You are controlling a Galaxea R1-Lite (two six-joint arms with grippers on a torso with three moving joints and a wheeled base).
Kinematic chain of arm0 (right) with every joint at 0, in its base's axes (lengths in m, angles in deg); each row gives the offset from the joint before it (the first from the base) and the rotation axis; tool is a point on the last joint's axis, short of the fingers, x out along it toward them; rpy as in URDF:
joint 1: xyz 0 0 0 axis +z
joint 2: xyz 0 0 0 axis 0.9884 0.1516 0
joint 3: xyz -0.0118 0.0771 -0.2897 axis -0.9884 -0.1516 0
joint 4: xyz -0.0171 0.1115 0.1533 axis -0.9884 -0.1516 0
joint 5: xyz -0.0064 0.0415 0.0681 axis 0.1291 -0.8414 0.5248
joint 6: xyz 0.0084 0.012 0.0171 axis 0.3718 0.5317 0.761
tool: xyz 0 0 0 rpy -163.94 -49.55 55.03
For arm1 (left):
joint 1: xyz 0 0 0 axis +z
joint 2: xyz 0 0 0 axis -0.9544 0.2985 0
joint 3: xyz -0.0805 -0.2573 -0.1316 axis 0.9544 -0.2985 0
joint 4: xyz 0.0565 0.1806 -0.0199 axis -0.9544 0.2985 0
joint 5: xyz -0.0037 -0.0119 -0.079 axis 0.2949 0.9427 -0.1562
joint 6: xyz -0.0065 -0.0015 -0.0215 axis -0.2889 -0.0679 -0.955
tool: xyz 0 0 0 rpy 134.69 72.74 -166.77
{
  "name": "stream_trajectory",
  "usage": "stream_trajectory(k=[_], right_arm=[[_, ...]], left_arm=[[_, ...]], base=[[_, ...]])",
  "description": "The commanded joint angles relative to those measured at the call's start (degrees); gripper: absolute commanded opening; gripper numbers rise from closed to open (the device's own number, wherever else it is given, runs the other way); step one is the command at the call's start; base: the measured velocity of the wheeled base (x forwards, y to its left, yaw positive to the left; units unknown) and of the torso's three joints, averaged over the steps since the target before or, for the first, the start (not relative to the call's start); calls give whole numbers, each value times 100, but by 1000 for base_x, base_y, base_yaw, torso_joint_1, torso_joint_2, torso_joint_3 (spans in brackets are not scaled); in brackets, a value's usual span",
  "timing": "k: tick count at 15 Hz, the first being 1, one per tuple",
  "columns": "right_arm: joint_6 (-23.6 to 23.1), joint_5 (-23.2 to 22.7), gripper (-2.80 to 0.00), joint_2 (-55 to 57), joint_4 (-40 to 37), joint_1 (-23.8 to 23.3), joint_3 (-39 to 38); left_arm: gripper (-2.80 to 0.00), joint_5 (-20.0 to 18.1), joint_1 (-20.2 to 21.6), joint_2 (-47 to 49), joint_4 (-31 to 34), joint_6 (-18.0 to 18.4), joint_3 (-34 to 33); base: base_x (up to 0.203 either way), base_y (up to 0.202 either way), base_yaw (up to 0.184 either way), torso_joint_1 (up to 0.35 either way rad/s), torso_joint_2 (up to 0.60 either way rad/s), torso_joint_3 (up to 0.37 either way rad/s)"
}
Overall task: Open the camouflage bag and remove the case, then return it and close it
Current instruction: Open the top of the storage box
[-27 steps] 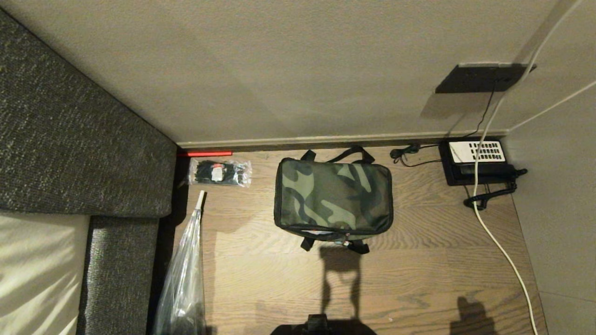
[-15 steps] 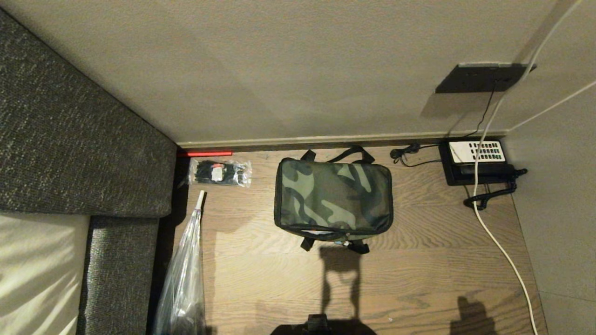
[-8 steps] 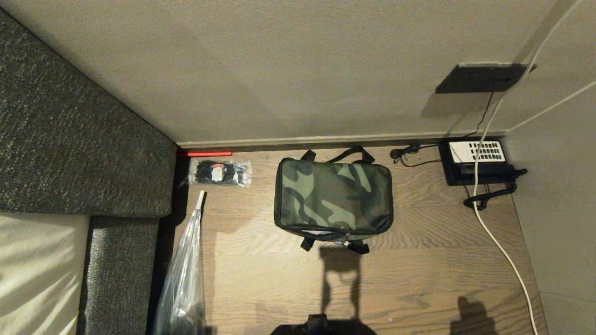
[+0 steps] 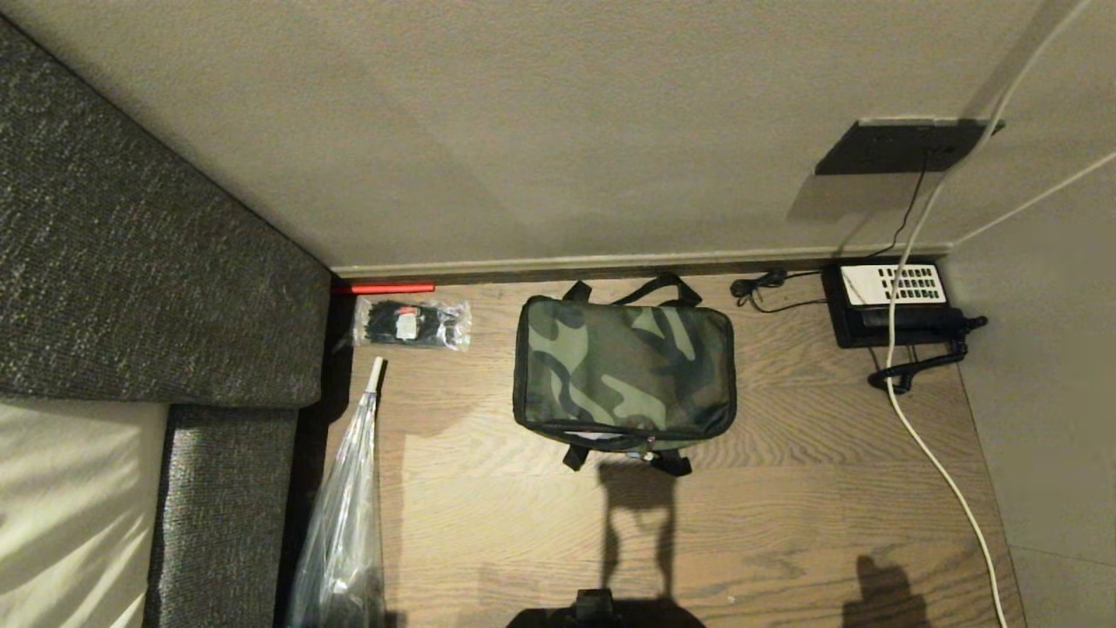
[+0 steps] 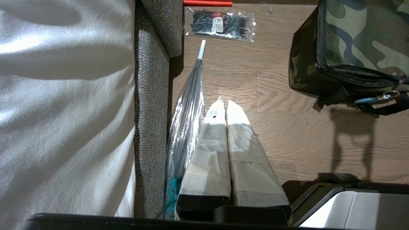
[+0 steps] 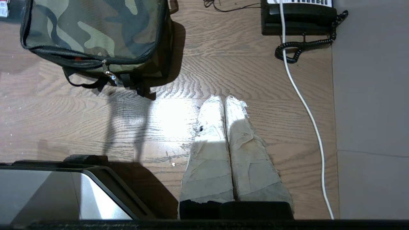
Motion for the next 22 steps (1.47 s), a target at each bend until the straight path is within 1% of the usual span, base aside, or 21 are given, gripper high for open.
stream_trajectory(k=[1,2,3,4,5,6,7,9,10,11,12,13,14,15,17,18,19,20,22], right_arm=[[-19,-10,-280,-28,-5,2,5],[-42,-7,-280,-28,-164,2,42],[-23,24,-280,-28,-95,2,35],[-1,65,-280,-28,66,2,198],[52,94,-280,-28,-6,2,584],[100,96,-280,-27,-374,2,1202],[140,54,-280,-26,-1014,2,2071],[267,-177,-280,-18,-2352,2,3879],[367,-323,-280,-11,-3033,2,4543],[464,-464,-280,37,-3828,1,5093],[582,-558,-280,237,-4359,0,5454],[794,-630,-280,632,-4660,12,5722],[1118,-700,-280,1172,-4888,62,5950],[1453,-761,-280,1938,-5038,136,6139],[2027,-851,-280,3566,-5028,249,6300],[2253,-885,-280,4255,-4765,292,6238],[2435,-911,-280,4949,-4194,328,6049],[2563,-934,-280,5565,-3411,360,5784],[2619,-968,-280,6880,-1179,551,4940]], left_arm=[[-280,4,2,-2,0,-4,-18],[-280,4,2,-2,0,-4,-18],[-280,4,2,-2,0,-4,-18],[-280,4,2,-2,0,-10,-18],[-280,4,2,-2,0,3,-18],[-280,4,2,-2,0,-7,-18],[-280,4,2,-2,0,-4,-18],[-280,4,2,-2,0,-4,-18],[-280,4,2,-2,0,-4,-18],[-280,4,2,-2,0,10,-18],[-280,4,2,-2,0,-37,-18],[-280,4,2,-2,0,-6,-18],[-280,4,2,-2,0,-13,-18],[-280,4,2,-2,0,-13,-18],[-280,4,2,-2,0,-13,-18],[-280,4,2,-2,0,-13,-18],[-280,4,2,-2,0,-13,-18],[-280,4,2,-2,0,-13,-18],[-280,4,2,-2,0,-13,-18]], base=[[0,0,0,0,0,0],[0,0,0,0,0,0],[0,0,0,0,0,0],[0,0,0,0,0,0],[0,0,0,0,0,0],[0,0,0,0,0,0],[0,0,0,0,0,0],[0,0,0,0,0,0],[0,0,0,0,0,0],[0,0,0,0,0,0],[0,0,0,0,0,0],[0,0,0,0,0,0],[0,0,0,0,0,0],[0,0,0,0,0,0],[0,0,0,0,0,0],[0,0,0,0,0,0],[0,0,0,0,0,0],[0,0,0,0,0,0],[0,0,0,0,0,0]])
